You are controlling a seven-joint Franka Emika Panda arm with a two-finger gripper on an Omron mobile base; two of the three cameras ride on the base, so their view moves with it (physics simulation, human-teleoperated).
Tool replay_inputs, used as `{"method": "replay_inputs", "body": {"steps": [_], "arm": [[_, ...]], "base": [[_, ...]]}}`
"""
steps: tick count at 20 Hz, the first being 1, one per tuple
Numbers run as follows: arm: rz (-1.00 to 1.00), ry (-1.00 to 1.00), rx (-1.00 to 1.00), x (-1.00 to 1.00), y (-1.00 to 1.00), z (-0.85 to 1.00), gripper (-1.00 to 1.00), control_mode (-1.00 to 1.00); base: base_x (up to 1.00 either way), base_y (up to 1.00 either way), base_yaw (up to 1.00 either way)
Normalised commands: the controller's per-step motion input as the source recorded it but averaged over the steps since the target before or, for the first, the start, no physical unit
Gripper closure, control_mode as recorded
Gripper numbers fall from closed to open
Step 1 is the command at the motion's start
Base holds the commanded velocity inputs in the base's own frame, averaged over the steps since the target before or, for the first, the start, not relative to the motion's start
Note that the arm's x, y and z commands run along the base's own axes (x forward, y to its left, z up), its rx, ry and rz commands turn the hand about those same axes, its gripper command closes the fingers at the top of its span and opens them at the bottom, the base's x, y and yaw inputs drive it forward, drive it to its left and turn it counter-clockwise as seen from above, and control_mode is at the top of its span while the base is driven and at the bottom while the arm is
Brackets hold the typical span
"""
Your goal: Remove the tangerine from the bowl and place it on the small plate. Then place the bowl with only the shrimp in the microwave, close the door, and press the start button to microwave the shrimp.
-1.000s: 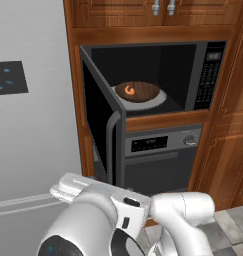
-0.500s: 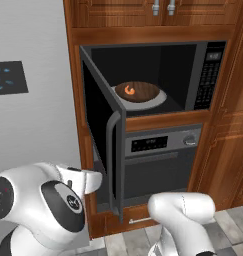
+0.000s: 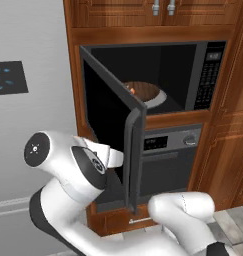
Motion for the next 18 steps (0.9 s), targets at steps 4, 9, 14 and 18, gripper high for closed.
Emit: {"method": "replay_inputs", "body": {"steps": [4, 9, 14, 18], "arm": [[-0.04, 0.0, 0.03, 0.0, -1.0, 0.0, -1.0, -1.0], [0.0, 0.0, 0.04, 0.14, -1.0, 0.0, -1.0, -1.0], [0.0, 0.0, 0.06, 0.36, -1.0, 0.0, -1.0, -1.0], [0.0, 0.0, 0.08, 0.52, -0.91, 0.0, -1.0, -1.0]], "base": [[0.0, 0.0, 0.0], [0.0, 0.0, 0.0], [0.0, 0.0, 0.0], [0.0, 0.0, 0.0]]}}
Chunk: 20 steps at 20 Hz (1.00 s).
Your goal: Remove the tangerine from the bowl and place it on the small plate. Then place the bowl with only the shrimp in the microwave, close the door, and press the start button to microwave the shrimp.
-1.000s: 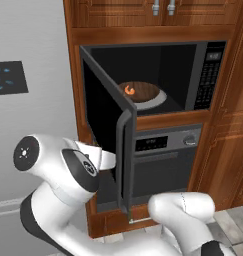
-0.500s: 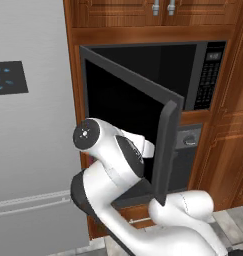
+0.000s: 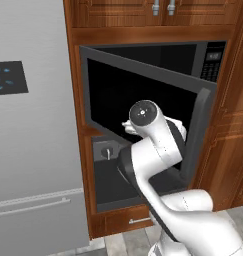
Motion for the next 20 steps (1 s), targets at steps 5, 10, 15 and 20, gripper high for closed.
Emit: {"method": "replay_inputs", "body": {"steps": [5, 10, 15, 20], "arm": [[0.07, 0.0, 0.07, 0.69, -0.74, 0.0, -1.0, -1.0], [0.14, -0.04, 0.05, 0.67, -0.67, 0.0, -1.0, -1.0], [0.16, -0.13, 0.03, 0.72, -0.42, 0.0, -1.0, -1.0], [0.13, -0.17, 0.03, 0.87, -0.18, 0.03, -1.0, -1.0]], "base": [[0.0, 0.0, 0.0], [0.0, 0.0, 0.0], [0.0, 0.0, 0.0], [0.0, 0.0, 0.0]]}}
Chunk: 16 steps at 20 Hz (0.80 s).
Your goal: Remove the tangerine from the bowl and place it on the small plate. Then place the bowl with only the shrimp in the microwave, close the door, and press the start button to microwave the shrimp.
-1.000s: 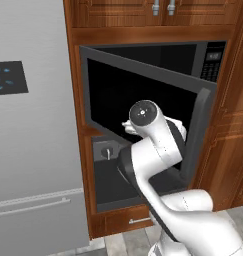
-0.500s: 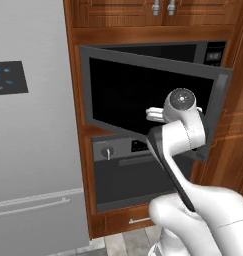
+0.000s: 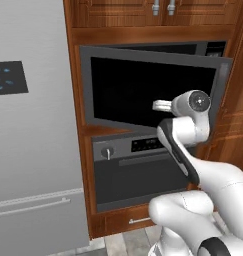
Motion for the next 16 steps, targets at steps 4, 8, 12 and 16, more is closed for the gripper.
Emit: {"method": "replay_inputs", "body": {"steps": [4, 8, 12, 16], "arm": [[0.07, -0.14, 0.0, 0.85, -0.02, 0.17, -1.0, -1.0], [0.04, -0.1, 0.0, 0.8, 0.0, 0.4, -1.0, -1.0], [0.04, -0.13, 0.0, 0.83, 0.0, 0.3, -1.0, -1.0], [0.04, -0.17, 0.0, 0.78, 0.0, 0.23, -1.0, -1.0]], "base": [[0.0, 0.0, 0.0], [0.0, 0.0, 0.0], [0.0, 0.0, 0.0], [0.0, 0.0, 0.0]]}}
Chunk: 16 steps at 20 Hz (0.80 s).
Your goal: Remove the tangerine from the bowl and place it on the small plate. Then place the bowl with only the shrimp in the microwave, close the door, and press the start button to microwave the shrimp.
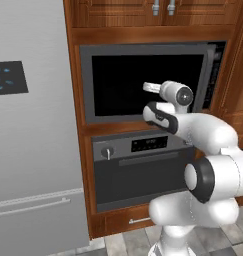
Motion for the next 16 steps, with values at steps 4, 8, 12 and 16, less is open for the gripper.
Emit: {"method": "replay_inputs", "body": {"steps": [4, 8, 12, 16], "arm": [[0.01, -0.07, 0.0, 0.68, 0.0, 0.13, -1.0, -1.0], [0.02, 0.01, 0.0, 0.56, 0.0, 0.04, -1.0, -1.0], [0.0, 0.17, 0.0, 0.12, -0.15, 0.05, -1.0, -1.0], [0.0, 0.16, 0.03, -0.45, -0.49, 0.2, -1.0, -1.0]], "base": [[0.0, 0.0, 0.0], [0.0, 0.0, 0.0], [0.0, 0.0, 0.0], [0.0, 0.0, 0.0]]}}
